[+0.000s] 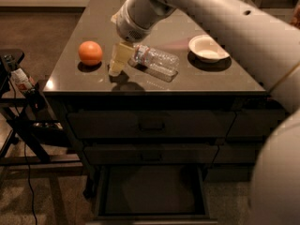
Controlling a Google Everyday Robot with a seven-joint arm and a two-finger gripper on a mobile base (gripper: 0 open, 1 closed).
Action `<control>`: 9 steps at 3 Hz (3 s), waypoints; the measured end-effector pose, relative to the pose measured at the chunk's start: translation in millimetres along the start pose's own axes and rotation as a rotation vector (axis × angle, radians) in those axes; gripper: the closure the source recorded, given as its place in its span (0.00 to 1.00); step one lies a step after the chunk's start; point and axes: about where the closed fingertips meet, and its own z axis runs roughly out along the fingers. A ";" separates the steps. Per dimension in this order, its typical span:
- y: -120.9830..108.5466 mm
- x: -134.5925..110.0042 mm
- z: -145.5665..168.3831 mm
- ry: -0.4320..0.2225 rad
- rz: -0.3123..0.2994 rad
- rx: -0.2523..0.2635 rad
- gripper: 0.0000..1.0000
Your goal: Place orange into bottom drawer
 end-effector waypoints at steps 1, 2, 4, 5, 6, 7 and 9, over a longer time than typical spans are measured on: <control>-9.2 -13.2 25.4 -0.038 -0.023 -0.038 0.00; -16.5 -25.7 47.8 -0.070 -0.042 -0.081 0.00; -18.2 -35.7 73.0 -0.102 -0.056 -0.150 0.00; -17.4 -35.3 83.5 -0.109 -0.056 -0.185 0.00; -16.7 -33.9 95.0 -0.116 -0.051 -0.217 0.00; -14.5 -32.2 102.8 -0.120 -0.048 -0.251 0.00; -13.3 -33.3 109.5 -0.124 -0.043 -0.275 0.19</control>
Offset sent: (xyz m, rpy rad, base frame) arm 0.0375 0.0705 -0.0165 0.0456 0.0594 0.1530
